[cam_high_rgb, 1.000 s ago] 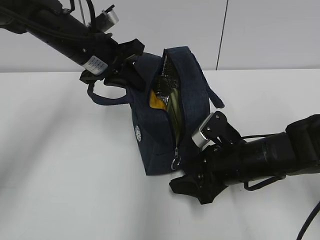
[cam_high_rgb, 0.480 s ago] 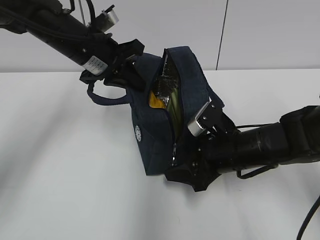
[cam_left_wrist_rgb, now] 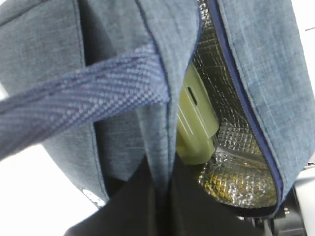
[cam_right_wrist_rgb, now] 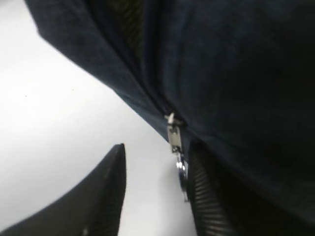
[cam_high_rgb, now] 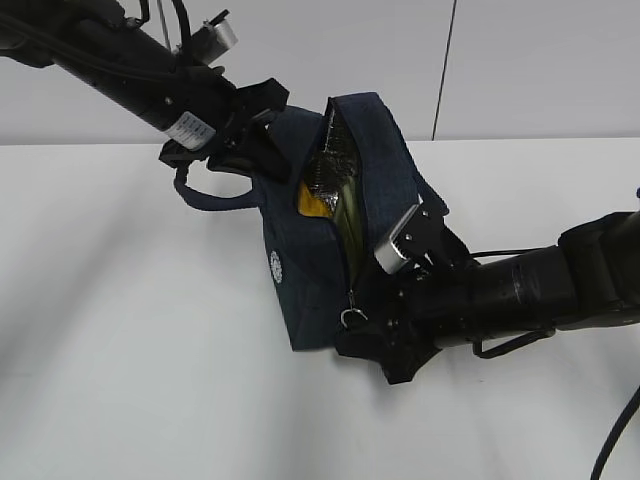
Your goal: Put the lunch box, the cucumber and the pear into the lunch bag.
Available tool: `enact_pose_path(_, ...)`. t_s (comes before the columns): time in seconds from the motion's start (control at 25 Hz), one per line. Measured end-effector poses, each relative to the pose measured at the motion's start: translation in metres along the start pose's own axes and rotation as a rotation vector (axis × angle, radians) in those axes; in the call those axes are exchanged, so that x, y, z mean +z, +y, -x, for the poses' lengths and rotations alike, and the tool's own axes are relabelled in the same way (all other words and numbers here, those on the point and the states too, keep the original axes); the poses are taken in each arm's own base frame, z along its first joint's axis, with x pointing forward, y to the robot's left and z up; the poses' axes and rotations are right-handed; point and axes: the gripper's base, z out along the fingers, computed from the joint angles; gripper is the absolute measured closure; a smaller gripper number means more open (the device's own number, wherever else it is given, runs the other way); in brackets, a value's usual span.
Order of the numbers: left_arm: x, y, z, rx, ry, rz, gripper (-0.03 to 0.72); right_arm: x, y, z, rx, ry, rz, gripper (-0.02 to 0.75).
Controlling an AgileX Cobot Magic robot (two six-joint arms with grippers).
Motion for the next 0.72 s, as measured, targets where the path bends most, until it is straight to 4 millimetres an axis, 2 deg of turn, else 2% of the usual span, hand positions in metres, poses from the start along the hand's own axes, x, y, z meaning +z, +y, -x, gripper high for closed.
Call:
enact_pose_path(0.12,0.000,0.000,0.000,0.000,0.001,0.000,0.688,0.000,-0.001,-0.002,0.000,0.016,-0.014,0.514)
enact_pose_path(0.44,0.000,0.000,0.000,0.000,0.001,0.000,0.688,0.000,-0.003,-0.004,0.041,0.036,-0.034,0.731)
enact_pose_path(0.52,0.000,0.000,0.000,0.000,0.001,0.000,0.688,-0.001,-0.003,-0.003,0.062,0.036,-0.035,0.753)
enact_pose_path(0.72,0.000,0.000,0.000,0.000,0.001,0.000,0.688,-0.011,-0.002,0.006,0.056,0.067,-0.071,0.754)
